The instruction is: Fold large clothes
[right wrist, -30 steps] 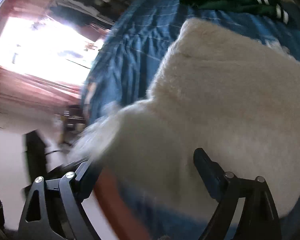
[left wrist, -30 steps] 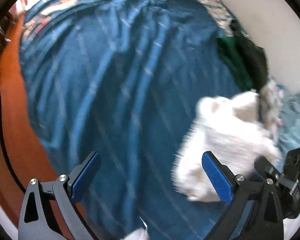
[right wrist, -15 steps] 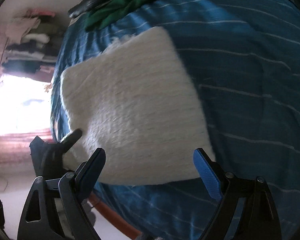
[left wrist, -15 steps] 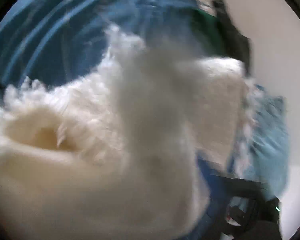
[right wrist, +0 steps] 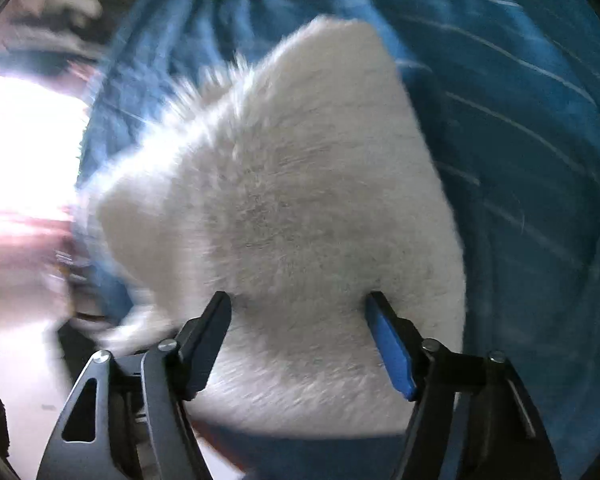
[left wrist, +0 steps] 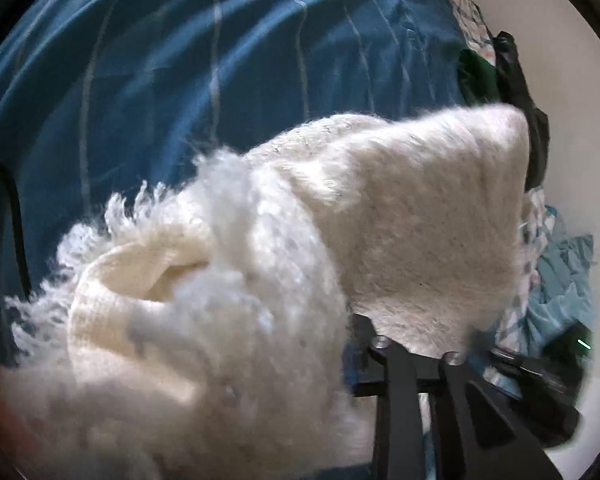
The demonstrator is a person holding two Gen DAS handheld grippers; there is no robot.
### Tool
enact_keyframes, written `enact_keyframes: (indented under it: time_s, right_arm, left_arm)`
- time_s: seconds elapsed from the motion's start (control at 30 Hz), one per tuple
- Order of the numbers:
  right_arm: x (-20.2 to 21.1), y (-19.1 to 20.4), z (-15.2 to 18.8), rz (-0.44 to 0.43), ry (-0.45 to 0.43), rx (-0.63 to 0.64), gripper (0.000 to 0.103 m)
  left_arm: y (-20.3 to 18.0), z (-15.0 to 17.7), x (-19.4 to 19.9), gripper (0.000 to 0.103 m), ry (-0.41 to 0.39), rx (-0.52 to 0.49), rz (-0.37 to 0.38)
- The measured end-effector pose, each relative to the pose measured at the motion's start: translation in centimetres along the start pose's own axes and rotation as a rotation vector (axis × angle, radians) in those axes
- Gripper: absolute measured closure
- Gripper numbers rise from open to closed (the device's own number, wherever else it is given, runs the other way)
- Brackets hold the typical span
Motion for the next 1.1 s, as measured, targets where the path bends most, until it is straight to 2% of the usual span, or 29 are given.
enact_keyframes:
  time_s: [0.03,0.1,0.17,0.23,0.27,0.3,0.33,0.37,0.43,0.47,0.53,0.6,0.63,0.73,0.77,0.87,0.9,0.93,0.97,1.0,1.1]
  right_arm:
    - [-1.0,-0.5,-0.9,0.044,-0.004,0.004,0.031]
    - [-1.1,-0.7,-1.9,0.054,0.019,-0.020,0.030]
    - [0.6,-0.1,-2.1,0.061,0.065,-0.021,0.030]
    - [3.4,0.8,-2.2,0.027,0.016,0.012,0.030]
    - [4.5,1.4,-2.4,0.015,-0.014,0.035,0.030]
    - [6.0,2.5,-2.7,-0.004,-0.058,0.072,0.030]
    - [6.6,3.3,-2.8,-0.022,-0.075,0.092,0.030]
    - [6.7,4.4,-3.2,-0.047,-0.089,0.117,0.031]
    - [5.3,6.4,-4.3,-0.042,-0.086,0.154,0.049]
    - [4.5,6.9,-4.7,-0.035,-0.077,0.161,0.066]
    - [1.0,8.1,-6.1,0.005,-0.035,0.160,0.069]
    - [-1.4,8.9,-7.7,0.056,-0.033,0.157,0.075]
    - [-2.4,9.0,-8.4,0.052,-0.030,0.150,0.076]
    - [-2.7,9.2,-9.4,0.040,0.000,0.141,0.077]
    - [-2.0,9.3,-9.4,0.005,0.018,0.141,0.074]
    - [1.0,8.4,-8.3,-0.143,0.030,0.117,0.072]
    - [3.2,7.0,-7.7,-0.192,-0.001,0.098,0.063]
    - [4.6,5.8,-7.3,-0.200,-0.026,0.086,0.055]
    - [5.8,4.5,-6.8,-0.198,-0.049,0.071,0.041]
    - [6.9,2.8,-6.1,-0.197,-0.068,0.048,0.037]
    - [7.5,-1.7,-4.1,-0.269,-0.044,0.004,0.036]
  left_arm:
    - [-0.4,0.1,0.4,0.072,0.010,-0.010,0.011]
    - [-0.7,0.4,1.7,0.072,0.009,-0.031,-0.004]
    - [-1.0,0.8,3.3,0.072,0.015,-0.055,-0.053]
    - [-1.1,1.3,5.2,0.068,0.001,-0.088,-0.110]
    - [-1.2,1.3,6.1,0.059,-0.019,-0.108,-0.146]
    - [-1.4,1.2,7.0,0.045,-0.056,-0.133,-0.202]
    - [-1.5,0.9,7.8,0.036,-0.092,-0.159,-0.255]
    - [-1.6,0.6,8.8,0.022,-0.133,-0.197,-0.298]
    - [-2.1,-0.4,10.1,0.017,-0.227,-0.272,-0.383]
    - [-2.3,-1.0,10.3,0.014,-0.261,-0.308,-0.414]
    - [-2.5,-2.5,9.8,0.012,-0.273,-0.342,-0.462]
    - [-3.0,-3.9,9.1,0.012,-0.286,-0.363,-0.477]
    - [-3.0,-4.3,8.8,0.012,-0.286,-0.366,-0.483]
    - [-3.6,-4.5,8.5,0.012,-0.271,-0.374,-0.472]
    - [-3.8,-4.1,8.6,0.012,-0.262,-0.368,-0.457]
    - [-4.3,-2.2,8.4,0.012,-0.197,-0.304,-0.370]
    - [-4.3,-1.5,8.4,0.012,-0.178,-0.273,-0.342]
    - [-4.0,-0.7,8.3,0.012,-0.157,-0.234,-0.309]
    - [-3.7,0.1,8.0,0.012,-0.138,-0.188,-0.272]
    - [-3.3,1.0,7.5,0.012,-0.114,-0.142,-0.227]
    - [-2.2,2.4,4.9,0.012,-0.039,-0.030,-0.120]
Point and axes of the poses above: each gripper's, at about its wrist camera, not at the fingertips, and x roughly against the way its jaws point, y to its left, z to its underside, the point moved 7 cm from there along -x, roughly the way its jaws point, and after that the axes turned 4 degrees about y, right-handed, at the moved point
